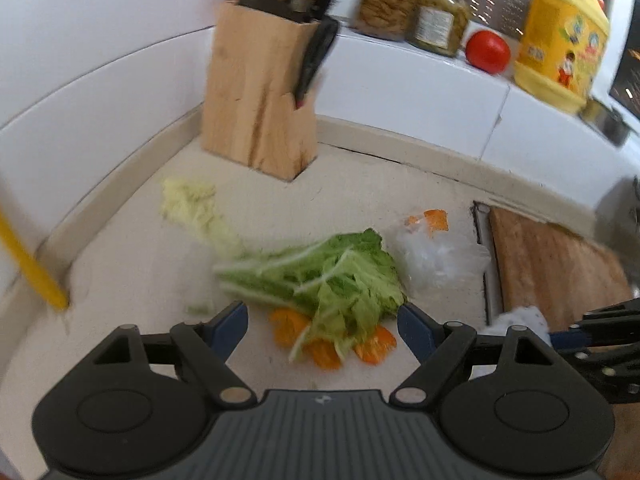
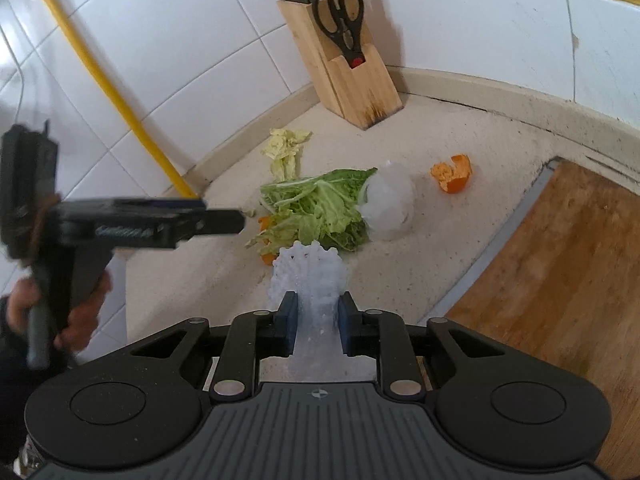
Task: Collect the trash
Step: 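Grasp the white foam net with the right tool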
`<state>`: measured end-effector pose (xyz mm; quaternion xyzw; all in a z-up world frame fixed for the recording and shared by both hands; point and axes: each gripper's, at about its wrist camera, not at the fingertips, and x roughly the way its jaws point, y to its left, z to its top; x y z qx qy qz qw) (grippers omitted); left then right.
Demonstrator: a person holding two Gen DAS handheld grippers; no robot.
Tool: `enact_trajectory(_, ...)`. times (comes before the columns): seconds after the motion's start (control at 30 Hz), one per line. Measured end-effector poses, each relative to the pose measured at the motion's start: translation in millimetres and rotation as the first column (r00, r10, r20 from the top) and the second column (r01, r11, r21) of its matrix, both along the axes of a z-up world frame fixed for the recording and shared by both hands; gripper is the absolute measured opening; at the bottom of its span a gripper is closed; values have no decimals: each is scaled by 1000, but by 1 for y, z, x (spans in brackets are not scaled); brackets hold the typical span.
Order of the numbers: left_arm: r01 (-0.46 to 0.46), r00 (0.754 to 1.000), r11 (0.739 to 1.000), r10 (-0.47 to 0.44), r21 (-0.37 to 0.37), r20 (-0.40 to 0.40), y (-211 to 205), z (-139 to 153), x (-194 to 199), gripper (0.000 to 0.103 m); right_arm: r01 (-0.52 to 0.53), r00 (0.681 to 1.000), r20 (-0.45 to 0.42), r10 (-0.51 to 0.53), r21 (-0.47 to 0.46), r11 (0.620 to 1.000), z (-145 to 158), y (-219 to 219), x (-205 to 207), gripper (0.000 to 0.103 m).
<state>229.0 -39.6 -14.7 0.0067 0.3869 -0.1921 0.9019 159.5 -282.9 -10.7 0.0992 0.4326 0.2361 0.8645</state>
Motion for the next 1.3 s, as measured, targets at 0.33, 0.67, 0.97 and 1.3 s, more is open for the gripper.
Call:
enact_trajectory(0.33, 237, 971, 963, -231, 125, -61, -44, -22, 74, 78, 20, 999, -32, -18, 51, 998, -10, -4, 2, 37)
enact_trajectory(0.67, 194, 970, 978, -179, 82, -168, -19, -35, 69, 29, 57, 998, -42, -54, 75, 996, -14, -7, 5, 38)
enact_trajectory(0.97, 95, 972, 990, -115, -103, -203, 20, -1, 19, 9, 82, 996, -31, -80, 95, 992, -12, -7, 2, 31)
enact_trajectory(1.3, 30, 970, 996, -51, -89, -237, 52, 3, -56, 9, 22, 998, -61, -14, 127, 992, -22, 8, -8, 27)
